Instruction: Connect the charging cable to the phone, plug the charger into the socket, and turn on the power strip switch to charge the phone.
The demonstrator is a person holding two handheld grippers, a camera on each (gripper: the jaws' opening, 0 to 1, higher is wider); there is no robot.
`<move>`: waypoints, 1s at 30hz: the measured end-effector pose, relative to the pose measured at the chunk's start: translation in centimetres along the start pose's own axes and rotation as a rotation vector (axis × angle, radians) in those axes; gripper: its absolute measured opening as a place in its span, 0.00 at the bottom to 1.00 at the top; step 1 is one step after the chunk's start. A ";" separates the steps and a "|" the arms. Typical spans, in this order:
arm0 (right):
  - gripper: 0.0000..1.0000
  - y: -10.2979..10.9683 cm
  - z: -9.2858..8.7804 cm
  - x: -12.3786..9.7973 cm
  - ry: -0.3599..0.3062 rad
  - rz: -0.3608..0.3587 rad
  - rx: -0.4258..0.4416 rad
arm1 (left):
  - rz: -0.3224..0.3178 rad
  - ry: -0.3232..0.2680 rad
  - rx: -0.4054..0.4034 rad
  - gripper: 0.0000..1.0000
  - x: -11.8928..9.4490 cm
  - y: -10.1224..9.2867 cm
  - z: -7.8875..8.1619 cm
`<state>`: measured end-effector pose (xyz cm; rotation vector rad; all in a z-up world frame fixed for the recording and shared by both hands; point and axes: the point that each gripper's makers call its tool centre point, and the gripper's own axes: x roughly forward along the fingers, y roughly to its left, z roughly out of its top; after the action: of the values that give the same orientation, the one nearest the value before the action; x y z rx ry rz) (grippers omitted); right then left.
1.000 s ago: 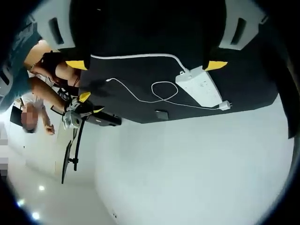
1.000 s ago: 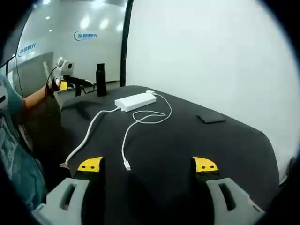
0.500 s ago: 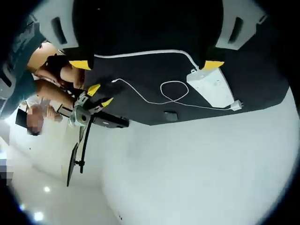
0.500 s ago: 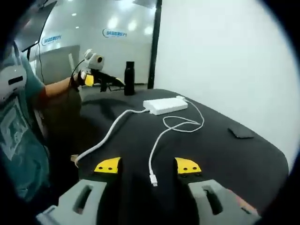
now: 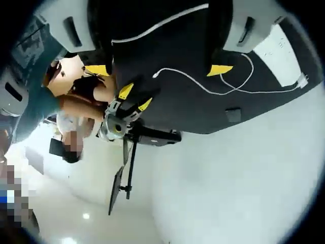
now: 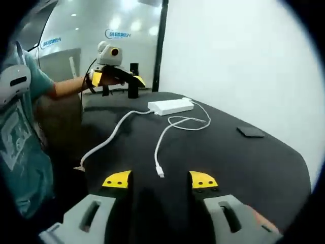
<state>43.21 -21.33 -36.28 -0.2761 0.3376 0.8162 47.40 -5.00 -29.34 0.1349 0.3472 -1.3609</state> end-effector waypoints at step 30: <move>0.41 -1.4 -3.7 -9.4 -0.033 -0.267 0.138 | -0.319 0.275 0.168 0.32 14.3 -2.2 -5.3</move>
<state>37.62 -29.81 -35.73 -0.1740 0.3168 0.5320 46.72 -17.23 -38.67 0.4232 0.5001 -1.6918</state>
